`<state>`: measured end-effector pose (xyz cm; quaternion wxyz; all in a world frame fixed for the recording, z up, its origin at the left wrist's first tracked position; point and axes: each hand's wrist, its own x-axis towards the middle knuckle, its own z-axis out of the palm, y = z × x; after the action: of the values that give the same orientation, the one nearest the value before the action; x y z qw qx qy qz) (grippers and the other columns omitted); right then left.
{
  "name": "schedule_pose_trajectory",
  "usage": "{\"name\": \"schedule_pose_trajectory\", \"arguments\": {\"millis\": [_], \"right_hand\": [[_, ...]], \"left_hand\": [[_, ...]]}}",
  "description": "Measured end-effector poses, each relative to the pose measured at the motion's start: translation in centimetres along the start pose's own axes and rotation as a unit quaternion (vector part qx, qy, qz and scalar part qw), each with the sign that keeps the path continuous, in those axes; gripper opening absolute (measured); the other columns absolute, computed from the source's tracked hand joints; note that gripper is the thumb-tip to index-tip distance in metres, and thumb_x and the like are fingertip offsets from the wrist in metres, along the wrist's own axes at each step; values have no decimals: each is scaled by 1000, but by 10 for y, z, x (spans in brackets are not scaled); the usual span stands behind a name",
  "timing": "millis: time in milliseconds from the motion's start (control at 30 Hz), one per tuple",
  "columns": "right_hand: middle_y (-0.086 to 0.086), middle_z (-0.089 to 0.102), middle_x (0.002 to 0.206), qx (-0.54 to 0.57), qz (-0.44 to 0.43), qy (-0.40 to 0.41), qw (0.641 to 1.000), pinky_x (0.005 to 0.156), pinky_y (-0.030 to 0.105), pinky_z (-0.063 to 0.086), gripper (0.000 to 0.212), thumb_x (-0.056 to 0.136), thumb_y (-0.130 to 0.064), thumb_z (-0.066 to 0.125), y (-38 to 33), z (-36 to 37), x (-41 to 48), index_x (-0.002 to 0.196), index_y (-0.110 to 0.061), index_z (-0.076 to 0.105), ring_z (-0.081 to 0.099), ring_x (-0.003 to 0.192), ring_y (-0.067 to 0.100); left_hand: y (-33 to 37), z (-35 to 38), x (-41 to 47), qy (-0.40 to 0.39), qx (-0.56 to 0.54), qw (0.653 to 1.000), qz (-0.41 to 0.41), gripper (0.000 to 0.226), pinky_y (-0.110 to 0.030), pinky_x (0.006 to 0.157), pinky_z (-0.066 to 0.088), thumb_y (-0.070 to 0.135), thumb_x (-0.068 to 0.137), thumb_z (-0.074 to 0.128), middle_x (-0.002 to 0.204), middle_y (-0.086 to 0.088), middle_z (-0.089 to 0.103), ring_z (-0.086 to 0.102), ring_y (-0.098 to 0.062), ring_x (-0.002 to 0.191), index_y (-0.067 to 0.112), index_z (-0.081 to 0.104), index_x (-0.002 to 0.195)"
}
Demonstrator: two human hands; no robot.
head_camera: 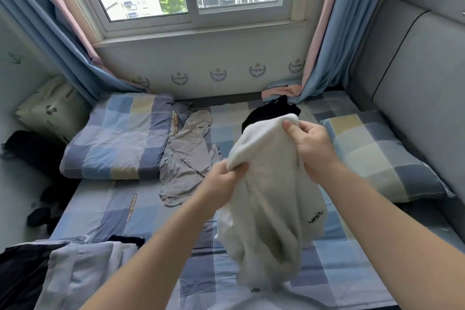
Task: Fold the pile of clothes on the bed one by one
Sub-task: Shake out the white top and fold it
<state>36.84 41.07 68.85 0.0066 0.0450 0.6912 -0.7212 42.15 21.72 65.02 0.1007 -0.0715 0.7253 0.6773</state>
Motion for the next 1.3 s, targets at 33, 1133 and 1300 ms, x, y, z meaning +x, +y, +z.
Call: {"name": "schedule_pose_trajectory", "arguments": {"millis": [33, 1133, 1300], "right_hand": [[12, 70, 112, -26, -3, -7, 1000, 93, 41, 55, 30, 101, -25, 60, 2, -4, 2, 120, -4, 68, 63, 101, 19], [16, 59, 81, 50, -34, -116, 991, 71, 39, 50, 31, 102, -32, 54, -37, 3, -17, 85, -7, 62, 57, 74, 26], [5, 63, 74, 22, -57, -72, 996, 61, 26, 53, 29, 100, -33, 58, -51, -26, -9, 86, -8, 66, 59, 63, 10]], "left_hand": [[8, -2, 0, 18, -7, 1000, 18, 32, -39, 78, 51, 36, 80, 64, 88, -9, 69, 63, -22, 83, 7, 70, 92], [16, 11, 2, -127, 353, 921, 103, 20, -39, 84, 55, 45, 85, 74, 91, 18, 71, 65, -7, 86, 28, 70, 94], [8, 14, 14, -32, 278, 946, 163, 43, -28, 53, 26, 29, 99, 63, 55, 14, 39, 31, -4, 52, 18, 43, 63]]}}
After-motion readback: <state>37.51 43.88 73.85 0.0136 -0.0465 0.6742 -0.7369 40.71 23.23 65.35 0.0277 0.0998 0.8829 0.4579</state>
